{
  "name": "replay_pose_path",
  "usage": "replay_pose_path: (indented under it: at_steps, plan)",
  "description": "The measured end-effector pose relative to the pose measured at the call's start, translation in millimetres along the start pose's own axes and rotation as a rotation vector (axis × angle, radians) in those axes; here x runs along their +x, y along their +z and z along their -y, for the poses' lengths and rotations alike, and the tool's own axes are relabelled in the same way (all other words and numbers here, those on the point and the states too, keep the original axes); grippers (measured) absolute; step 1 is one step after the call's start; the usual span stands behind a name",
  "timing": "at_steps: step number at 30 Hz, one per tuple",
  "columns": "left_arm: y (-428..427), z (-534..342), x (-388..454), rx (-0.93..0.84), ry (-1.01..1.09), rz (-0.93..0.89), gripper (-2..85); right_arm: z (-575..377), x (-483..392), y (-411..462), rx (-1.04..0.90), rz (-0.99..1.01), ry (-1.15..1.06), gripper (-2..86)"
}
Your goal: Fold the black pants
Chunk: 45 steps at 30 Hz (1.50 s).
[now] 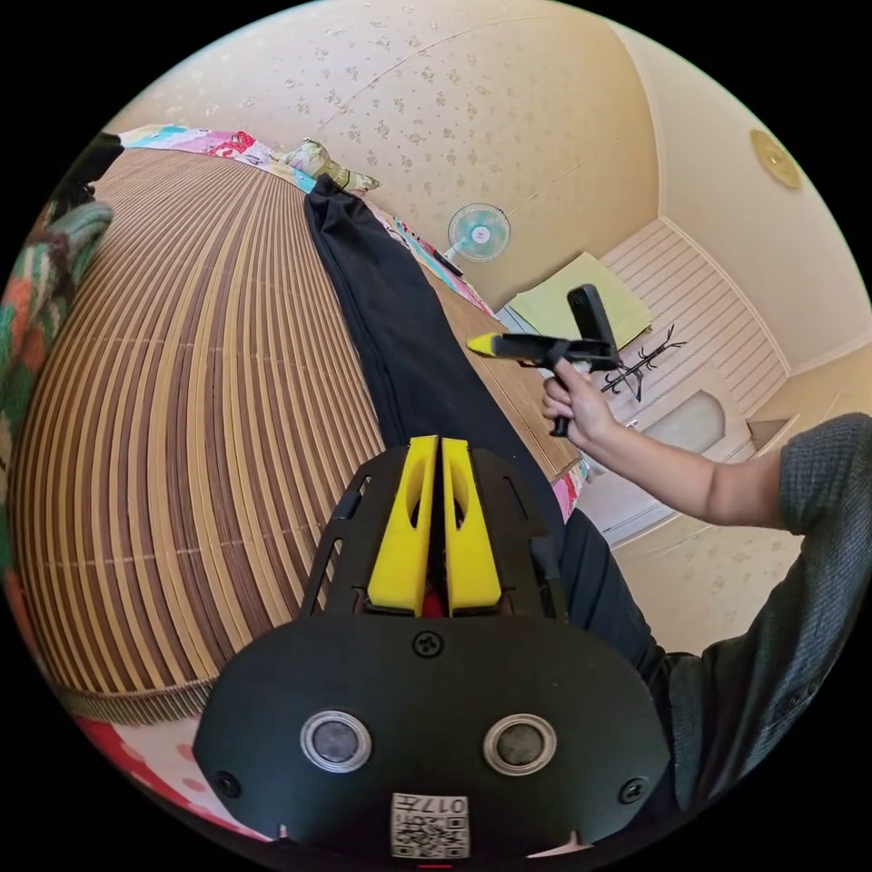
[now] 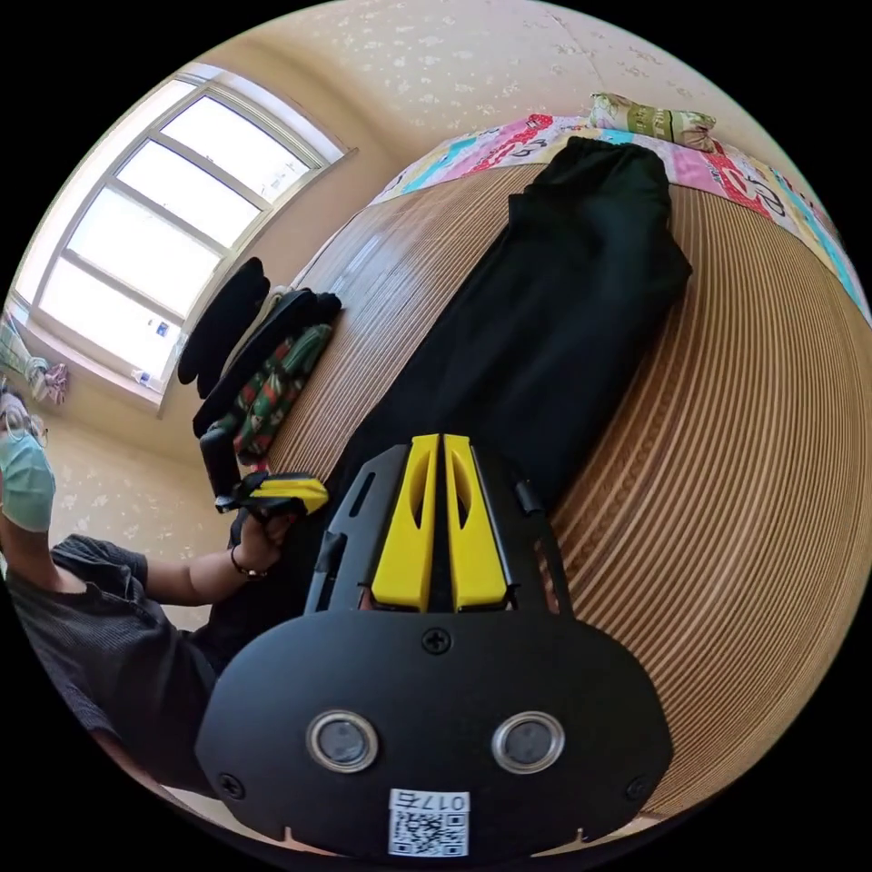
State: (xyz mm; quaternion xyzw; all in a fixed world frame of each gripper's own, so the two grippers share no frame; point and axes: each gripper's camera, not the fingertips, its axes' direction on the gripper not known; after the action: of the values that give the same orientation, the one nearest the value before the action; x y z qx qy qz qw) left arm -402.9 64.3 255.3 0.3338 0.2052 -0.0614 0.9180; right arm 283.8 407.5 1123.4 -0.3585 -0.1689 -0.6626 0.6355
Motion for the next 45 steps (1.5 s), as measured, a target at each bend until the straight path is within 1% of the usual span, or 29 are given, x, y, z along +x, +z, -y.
replay_pose_path:
  at_steps: [4, 8, 10, 13, 17, 18, 20, 23, 24, 26, 28, 32, 36, 39, 41, 45]
  plan:
    - [9, -5, 4, 0.004, 0.016, 0.013, -0.7, -113, -53, -22, 0.058, -0.119, 0.06, 2.2]
    - [19, -10, 6, 0.009, 0.022, 0.011, -0.9, -186, -82, -23, 0.074, -0.098, 0.141, 3.0]
    - [24, -13, 7, 0.011, 0.02, 0.015, -0.9, -219, -88, -24, 0.083, -0.104, 0.217, 4.0]
    - [30, -18, 13, 0.022, 0.015, 0.041, -0.7, -242, -93, -29, 0.119, -0.054, 0.266, 6.0]
    - [30, -35, 39, 0.057, 0.053, 0.149, 0.4, -253, -102, -34, 0.145, -0.028, 0.264, 7.1]
    - [30, -38, 43, 0.052, 0.052, 0.161, 1.5, -256, -105, -35, 0.149, -0.027, 0.261, 7.3]
    - [21, -50, 55, 0.051, 0.019, 0.198, 6.5, -259, -107, -37, 0.156, -0.015, 0.255, 7.6]
    - [11, -65, 76, 0.061, 0.026, 0.241, 8.6, -266, -108, -43, 0.171, -0.002, 0.26, 8.6]
    - [12, -67, 80, 0.041, 0.034, 0.242, 8.6, -268, -107, -45, 0.177, 0.001, 0.265, 9.3]
    - [31, -75, 92, -0.092, 0.012, 0.267, 8.8, -272, -104, -46, 0.175, 0.006, 0.287, 10.5]
    - [46, -88, 101, -0.143, -0.008, 0.302, 9.8, -275, -101, -47, 0.196, 0.036, 0.302, 11.7]
    - [69, -108, 122, -0.181, -0.004, 0.416, 8.7, -271, -106, -48, 0.214, 0.073, 0.277, 12.0]
    - [78, -119, 123, -0.197, -0.036, 0.404, 8.7, -258, -114, -47, 0.207, 0.062, 0.236, 12.1]
    - [78, -136, 121, -0.167, -0.08, 0.364, 8.8, -250, -114, -40, 0.183, 0.094, 0.227, 12.3]
    - [82, -151, 122, -0.132, -0.069, 0.356, 8.7, -247, -112, -33, 0.175, 0.111, 0.25, 12.3]
    - [96, -156, 124, -0.173, -0.061, 0.358, 8.6, -249, -118, -20, 0.213, 0.173, 0.305, 13.0]
